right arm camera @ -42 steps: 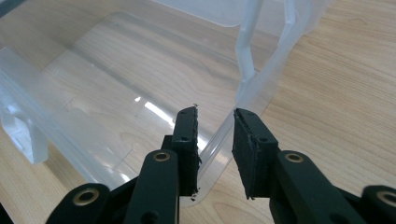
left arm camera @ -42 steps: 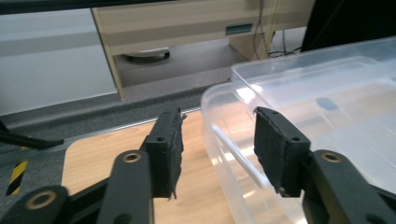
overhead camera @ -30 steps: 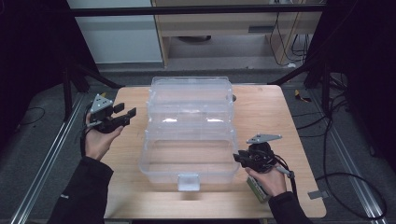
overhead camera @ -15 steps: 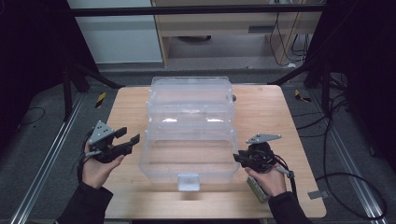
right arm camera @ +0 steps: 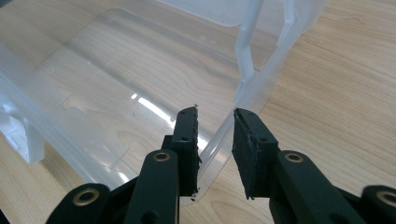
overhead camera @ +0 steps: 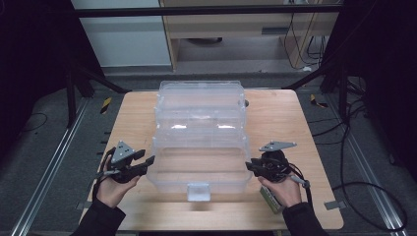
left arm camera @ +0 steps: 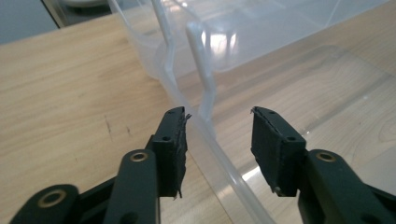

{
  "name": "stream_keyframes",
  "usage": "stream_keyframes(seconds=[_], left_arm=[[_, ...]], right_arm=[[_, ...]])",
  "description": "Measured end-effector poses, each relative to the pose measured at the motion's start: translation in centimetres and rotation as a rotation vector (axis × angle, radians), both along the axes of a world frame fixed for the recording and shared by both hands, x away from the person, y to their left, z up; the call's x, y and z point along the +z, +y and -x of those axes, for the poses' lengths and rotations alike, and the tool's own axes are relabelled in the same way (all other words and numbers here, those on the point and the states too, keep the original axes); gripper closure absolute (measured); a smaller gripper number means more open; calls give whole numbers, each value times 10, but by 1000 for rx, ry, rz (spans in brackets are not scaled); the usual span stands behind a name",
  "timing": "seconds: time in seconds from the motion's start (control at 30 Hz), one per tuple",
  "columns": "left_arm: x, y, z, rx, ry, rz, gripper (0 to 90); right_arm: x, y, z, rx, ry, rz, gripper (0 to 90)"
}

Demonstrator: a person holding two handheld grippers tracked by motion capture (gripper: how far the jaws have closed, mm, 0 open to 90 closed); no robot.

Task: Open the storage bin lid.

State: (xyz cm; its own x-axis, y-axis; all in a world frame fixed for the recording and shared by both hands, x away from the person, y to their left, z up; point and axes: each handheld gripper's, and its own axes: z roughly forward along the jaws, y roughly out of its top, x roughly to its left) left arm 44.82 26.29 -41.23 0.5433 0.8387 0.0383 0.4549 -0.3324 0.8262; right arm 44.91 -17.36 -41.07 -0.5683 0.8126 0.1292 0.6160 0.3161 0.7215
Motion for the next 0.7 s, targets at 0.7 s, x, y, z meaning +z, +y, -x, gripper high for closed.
stream_keyframes(seconds=[0.7], left_arm=[[1,7,1,-1,11,48,602]], right_arm=[[1,4,1,-21,-17,26,711]])
